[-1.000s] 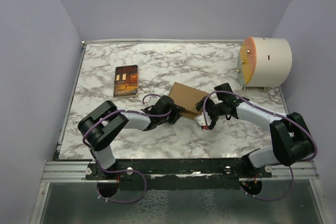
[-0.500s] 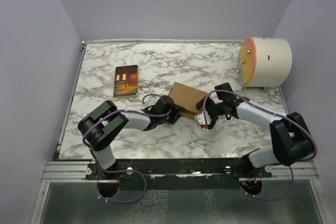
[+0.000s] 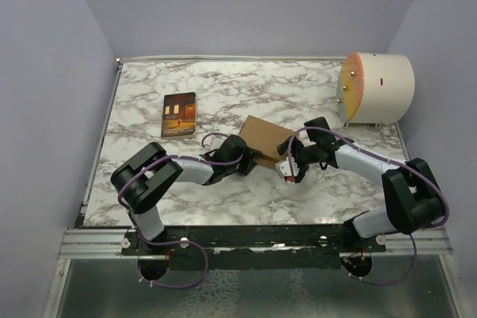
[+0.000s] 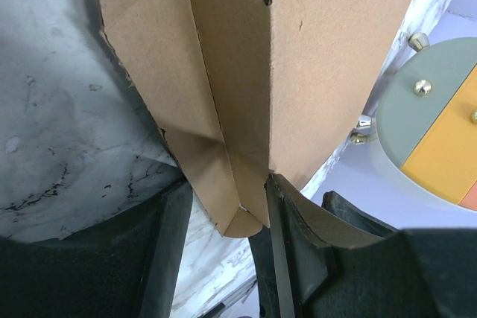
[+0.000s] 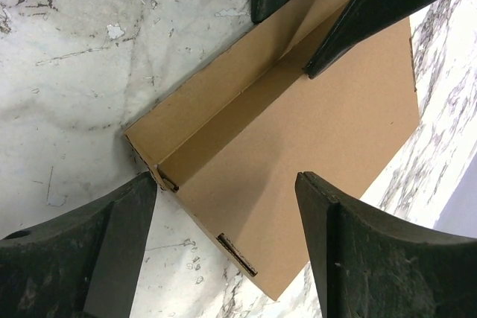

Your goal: Fold the paper box

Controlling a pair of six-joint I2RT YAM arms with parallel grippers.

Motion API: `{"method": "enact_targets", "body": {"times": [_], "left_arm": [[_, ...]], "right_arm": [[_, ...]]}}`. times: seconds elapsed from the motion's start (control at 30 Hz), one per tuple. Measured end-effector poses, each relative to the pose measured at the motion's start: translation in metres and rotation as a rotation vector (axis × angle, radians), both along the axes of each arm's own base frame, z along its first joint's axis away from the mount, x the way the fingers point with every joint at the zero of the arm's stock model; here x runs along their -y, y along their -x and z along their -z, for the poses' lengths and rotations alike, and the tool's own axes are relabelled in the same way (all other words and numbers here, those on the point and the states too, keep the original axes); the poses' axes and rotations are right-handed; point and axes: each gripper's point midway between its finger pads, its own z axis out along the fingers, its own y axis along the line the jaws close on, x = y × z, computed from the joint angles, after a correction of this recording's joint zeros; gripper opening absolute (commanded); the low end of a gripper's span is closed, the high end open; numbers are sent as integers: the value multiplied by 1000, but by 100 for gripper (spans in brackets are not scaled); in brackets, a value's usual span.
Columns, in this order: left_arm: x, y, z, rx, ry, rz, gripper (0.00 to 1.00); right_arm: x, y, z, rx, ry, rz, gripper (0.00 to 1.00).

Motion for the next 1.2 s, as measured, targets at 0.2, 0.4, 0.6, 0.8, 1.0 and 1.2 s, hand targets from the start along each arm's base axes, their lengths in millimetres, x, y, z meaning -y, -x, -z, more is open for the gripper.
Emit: {"method": "enact_targets", "body": {"times": [0.2,0.4,0.6,0.8,1.0,1.2], "left_arm": [[1,-1,0,4,7,1,49],[3,-3,1,10,14,2,49],[4,-3,1,12,18,3,49],[6,-4,2,16,25,5,48],[8,-5,2,20,32,7,48],[9,-5,2,20,36,9,47]], "right_arm": [[-1,-1,0,-2,-8,4,77],[-4,-4,-2,6,-22,7,77],[-6,-6,-5,13,-39,6,77],[-6,-6,-2,2,-38,11,76],[-6,-6,2,-4,-35,11,74],[-6,-5,5,-13,-32,12,71]]}}
